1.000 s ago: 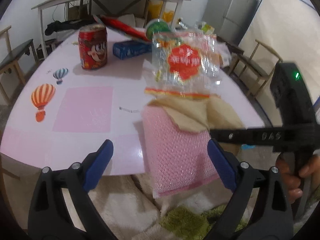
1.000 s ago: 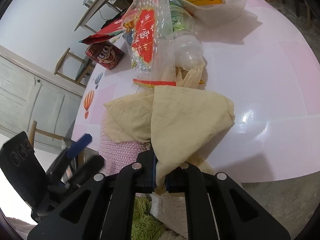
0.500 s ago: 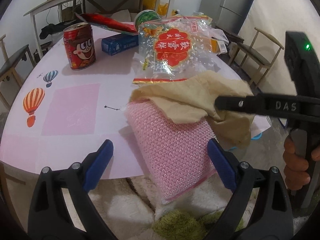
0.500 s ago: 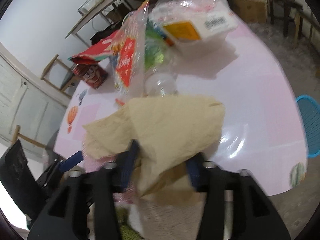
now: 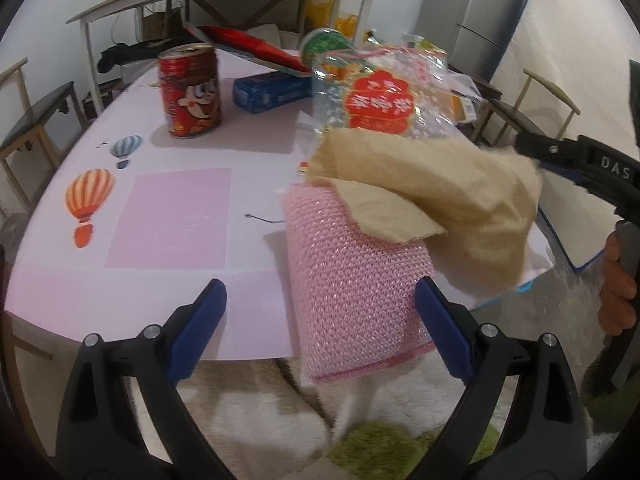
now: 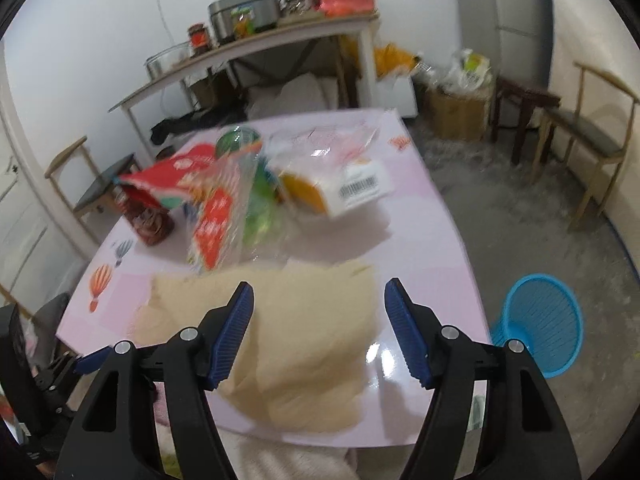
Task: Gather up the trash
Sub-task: 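Lift the tan cloth with the right tool while the left tool grasps the pink scrubber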
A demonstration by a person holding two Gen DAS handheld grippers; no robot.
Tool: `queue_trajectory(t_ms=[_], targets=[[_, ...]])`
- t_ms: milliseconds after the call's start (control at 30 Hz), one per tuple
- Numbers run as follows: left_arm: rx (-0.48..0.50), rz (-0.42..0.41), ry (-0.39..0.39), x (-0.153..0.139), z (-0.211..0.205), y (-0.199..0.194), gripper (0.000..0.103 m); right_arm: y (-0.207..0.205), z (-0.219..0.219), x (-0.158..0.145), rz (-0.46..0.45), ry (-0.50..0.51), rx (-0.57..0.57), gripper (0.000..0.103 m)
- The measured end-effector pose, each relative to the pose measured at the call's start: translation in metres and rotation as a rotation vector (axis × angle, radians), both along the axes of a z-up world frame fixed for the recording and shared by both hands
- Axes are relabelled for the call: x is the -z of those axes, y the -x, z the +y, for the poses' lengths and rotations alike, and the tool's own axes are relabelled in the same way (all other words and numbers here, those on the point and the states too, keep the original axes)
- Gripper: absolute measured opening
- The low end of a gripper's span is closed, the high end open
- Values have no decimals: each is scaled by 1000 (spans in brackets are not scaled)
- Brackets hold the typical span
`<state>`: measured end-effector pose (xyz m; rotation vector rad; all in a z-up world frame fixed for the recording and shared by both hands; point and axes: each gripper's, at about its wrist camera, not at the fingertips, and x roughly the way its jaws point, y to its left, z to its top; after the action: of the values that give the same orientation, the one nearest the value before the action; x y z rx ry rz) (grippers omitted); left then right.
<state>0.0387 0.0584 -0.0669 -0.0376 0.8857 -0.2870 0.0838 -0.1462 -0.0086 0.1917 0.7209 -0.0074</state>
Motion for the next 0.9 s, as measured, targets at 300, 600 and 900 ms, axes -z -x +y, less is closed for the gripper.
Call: queue_trajectory(t_ms=[300,600,900], targets=[[-36,-45,44,-17,26,3,91,1,10,2,13,-30,-79,66],[83,-64,-131,-8,-12,1,92,8,55,10,59,2,-383,78],[128,-65,-137,1,-22,-1,92,-9,85,44,140,172,-522,78]])
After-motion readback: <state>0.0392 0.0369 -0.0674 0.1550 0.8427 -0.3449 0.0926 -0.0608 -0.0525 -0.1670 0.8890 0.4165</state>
